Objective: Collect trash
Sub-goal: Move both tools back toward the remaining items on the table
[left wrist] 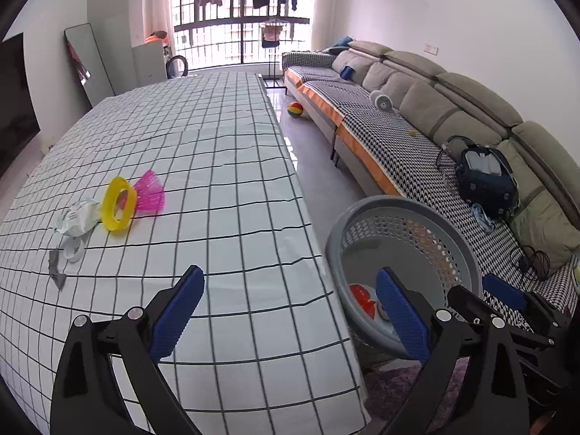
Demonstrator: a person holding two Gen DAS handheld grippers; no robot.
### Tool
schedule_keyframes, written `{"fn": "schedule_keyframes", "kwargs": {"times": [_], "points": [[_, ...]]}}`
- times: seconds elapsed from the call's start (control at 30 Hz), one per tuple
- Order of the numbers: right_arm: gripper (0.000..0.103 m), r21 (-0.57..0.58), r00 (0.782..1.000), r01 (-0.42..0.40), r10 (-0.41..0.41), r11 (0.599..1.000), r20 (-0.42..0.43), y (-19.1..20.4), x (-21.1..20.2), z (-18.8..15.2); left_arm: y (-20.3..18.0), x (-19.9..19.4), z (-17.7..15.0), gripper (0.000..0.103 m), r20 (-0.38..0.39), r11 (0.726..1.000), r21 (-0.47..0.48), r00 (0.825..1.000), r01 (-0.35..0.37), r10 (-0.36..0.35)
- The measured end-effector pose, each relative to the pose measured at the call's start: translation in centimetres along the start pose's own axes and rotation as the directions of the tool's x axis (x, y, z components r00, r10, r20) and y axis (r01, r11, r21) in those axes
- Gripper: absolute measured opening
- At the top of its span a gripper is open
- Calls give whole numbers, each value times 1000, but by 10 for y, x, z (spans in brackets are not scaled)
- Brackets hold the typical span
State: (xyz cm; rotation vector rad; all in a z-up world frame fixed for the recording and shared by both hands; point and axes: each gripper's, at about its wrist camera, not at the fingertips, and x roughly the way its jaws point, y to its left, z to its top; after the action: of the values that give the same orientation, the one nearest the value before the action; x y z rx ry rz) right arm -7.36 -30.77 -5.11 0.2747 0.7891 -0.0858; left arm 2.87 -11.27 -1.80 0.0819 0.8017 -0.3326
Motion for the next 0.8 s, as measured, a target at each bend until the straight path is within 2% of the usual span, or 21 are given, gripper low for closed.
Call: {"fn": "schedule_keyframes", "kwargs": {"times": [0.37,0.5,0.63,0.8], "points": [[71,-120,994,-107,107,987,-7,84,12,-1,98,-34,-13,96,44,984,-122,990,-131,137],[71,-168,990,-143,141,975,-27,119,23,0,138,-40,-21,96,40,968,-174,981,-182,191],[73,-225,987,-158,153,961,-40,153,34,1,179,-41,-31,96,23,945,-207,965,-252,262],[73,-284,983,-181,167,942,-72,195,51,0,233,-34,-42,96,-23,914,-273,952,-300,305]]}}
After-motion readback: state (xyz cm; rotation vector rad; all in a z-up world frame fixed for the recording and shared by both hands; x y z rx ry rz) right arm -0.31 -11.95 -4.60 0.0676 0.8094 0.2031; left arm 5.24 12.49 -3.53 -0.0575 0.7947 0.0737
